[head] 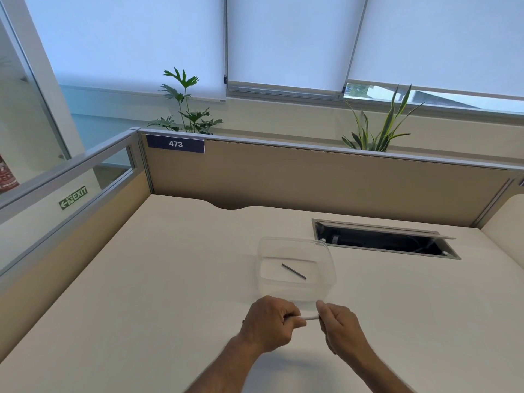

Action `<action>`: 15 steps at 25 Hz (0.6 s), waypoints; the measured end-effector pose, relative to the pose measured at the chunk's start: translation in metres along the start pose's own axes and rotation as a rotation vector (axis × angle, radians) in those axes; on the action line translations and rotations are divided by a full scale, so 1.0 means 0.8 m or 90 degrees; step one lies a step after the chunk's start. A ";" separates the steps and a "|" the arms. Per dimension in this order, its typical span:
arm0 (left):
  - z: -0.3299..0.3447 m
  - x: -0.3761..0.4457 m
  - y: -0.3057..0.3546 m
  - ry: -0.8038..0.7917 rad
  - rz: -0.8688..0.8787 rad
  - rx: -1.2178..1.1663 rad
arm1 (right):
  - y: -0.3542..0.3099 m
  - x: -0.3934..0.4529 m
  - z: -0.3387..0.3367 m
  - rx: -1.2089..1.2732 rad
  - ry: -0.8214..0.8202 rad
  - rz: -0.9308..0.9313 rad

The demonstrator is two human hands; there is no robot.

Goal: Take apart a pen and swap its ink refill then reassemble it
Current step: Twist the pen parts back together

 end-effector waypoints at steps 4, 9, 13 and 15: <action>0.005 -0.005 0.000 -0.060 -0.023 -0.057 | -0.006 -0.007 -0.013 -0.161 0.036 -0.229; 0.010 -0.007 0.000 -0.106 -0.027 -0.070 | -0.008 -0.009 -0.015 -0.257 0.043 -0.341; 0.007 -0.003 -0.001 -0.095 -0.012 -0.057 | -0.008 -0.009 -0.009 -0.195 0.062 -0.284; 0.006 0.000 -0.001 -0.074 0.001 -0.048 | -0.006 -0.009 -0.007 -0.157 0.068 -0.218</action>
Point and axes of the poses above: each hand's wrist, its own x-axis towards the middle knuckle, its own z-axis out of the palm, y = z × x, the point moved 3 cm from there along x, towards the middle knuckle, and after that the axes turned 2 degrees about -x, right-handed, at the moved point
